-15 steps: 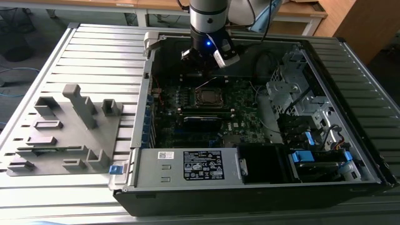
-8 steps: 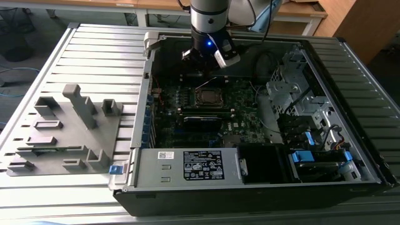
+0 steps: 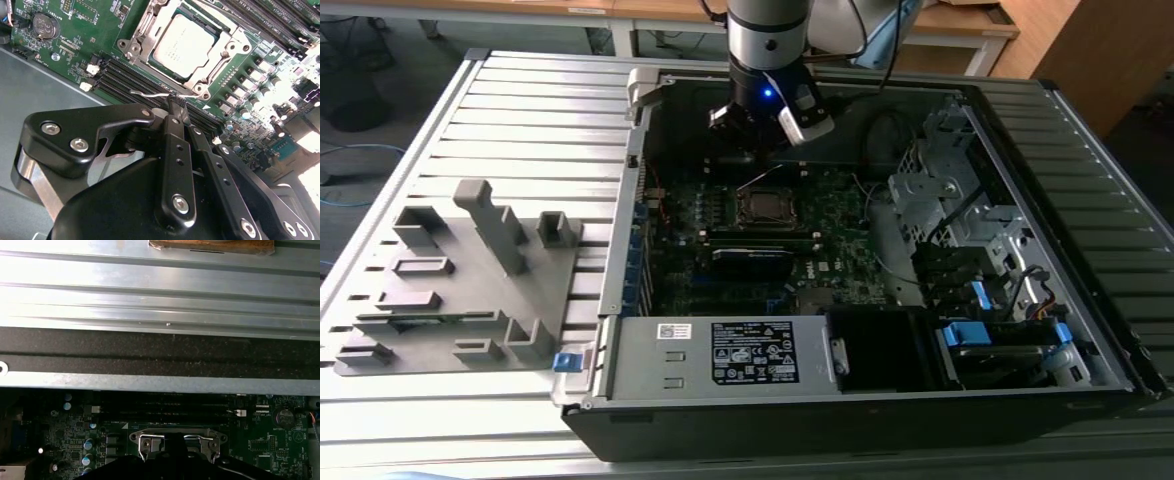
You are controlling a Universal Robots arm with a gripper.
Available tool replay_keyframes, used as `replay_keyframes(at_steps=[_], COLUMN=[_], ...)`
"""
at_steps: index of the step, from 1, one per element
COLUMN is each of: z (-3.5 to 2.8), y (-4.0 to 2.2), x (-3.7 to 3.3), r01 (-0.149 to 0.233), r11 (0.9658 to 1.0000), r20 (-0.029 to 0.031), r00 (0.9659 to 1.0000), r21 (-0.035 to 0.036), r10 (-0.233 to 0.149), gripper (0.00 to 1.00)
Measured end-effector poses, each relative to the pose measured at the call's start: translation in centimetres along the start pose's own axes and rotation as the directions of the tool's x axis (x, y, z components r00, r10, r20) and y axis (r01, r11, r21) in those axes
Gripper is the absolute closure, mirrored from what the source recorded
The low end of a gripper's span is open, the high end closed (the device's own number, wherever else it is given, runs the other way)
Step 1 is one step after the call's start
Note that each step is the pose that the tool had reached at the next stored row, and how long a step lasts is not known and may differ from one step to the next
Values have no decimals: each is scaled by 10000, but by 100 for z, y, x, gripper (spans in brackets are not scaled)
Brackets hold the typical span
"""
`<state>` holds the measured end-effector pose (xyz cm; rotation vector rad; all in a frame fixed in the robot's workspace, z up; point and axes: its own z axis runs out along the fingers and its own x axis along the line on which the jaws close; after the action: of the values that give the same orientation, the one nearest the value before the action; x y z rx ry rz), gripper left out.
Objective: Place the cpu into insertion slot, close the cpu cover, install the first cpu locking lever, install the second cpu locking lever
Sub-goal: 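Install the first cpu locking lever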
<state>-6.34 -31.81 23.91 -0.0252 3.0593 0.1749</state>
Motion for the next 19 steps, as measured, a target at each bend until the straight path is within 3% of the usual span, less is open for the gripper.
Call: replay_keyframes(at_steps=[8, 16, 17, 19], z=[3, 30, 36, 49], y=[0, -2, 1, 3], x=[-20, -69, -69, -68], r01=[-8, -487, -502, -516], r11=[10000, 9988, 9987, 9987], r20=[1, 55, 58, 55], r00=[10000, 9988, 9987, 9987], r21=[1, 40, 37, -43], r10=[8, 487, 502, 516], gripper=[89, 89, 89, 89])
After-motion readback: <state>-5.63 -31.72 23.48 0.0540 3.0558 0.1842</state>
